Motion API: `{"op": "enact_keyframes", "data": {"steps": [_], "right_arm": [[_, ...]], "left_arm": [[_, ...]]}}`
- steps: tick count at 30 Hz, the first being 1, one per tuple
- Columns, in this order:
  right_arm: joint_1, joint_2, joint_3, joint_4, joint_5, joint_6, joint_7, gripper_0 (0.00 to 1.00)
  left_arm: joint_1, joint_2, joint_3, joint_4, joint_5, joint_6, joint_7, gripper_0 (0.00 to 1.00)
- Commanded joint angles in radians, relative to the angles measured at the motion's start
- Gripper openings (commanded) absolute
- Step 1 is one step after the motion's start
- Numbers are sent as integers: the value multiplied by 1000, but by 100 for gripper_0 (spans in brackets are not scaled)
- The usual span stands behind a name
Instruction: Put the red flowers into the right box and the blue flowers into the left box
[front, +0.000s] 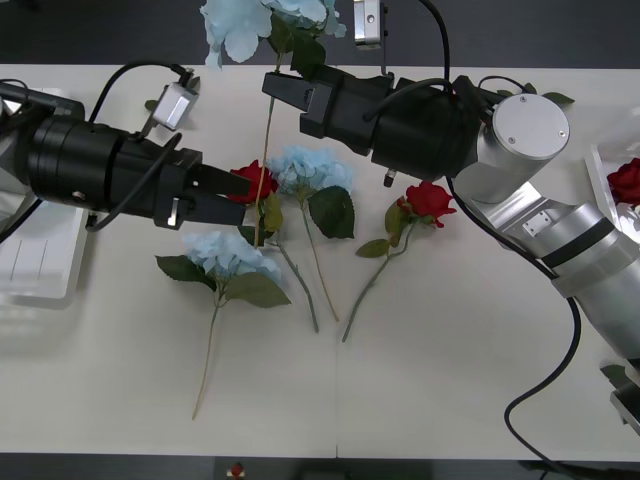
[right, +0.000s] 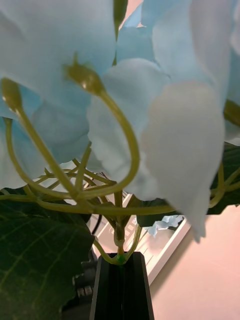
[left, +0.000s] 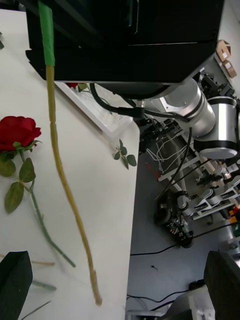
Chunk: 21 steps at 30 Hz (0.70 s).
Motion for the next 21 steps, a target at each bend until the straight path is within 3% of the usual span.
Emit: {"op": "enact_keyframes", "data": {"steps": [1,5,7,8,9,10,21], "right_arm": [[-40,12,-3,-18,-4,-6,35,0],[-40,11,-3,-18,-4,-10,35,0],[-40,12,-1,-18,-4,-12,35,0],[-40,11,-3,-18,-4,-14,35,0],[-40,12,-3,-18,-4,-14,35,0],[-40,11,-3,-16,-4,-14,35,0],[-40,11,-3,-16,-13,-18,35,0]], "left_arm": [[-45,-13,-65,-32,-1,-66,49,100],[-48,-26,-80,-36,-27,-86,62,99],[-48,-34,-80,-36,-41,-86,71,83],[-48,-34,-80,-36,-41,-86,77,64],[-48,-36,-80,-36,-41,-86,82,22],[-48,-34,-80,-38,-41,-86,85,0],[-45,-34,-79,-39,-29,-84,95,0]]}}
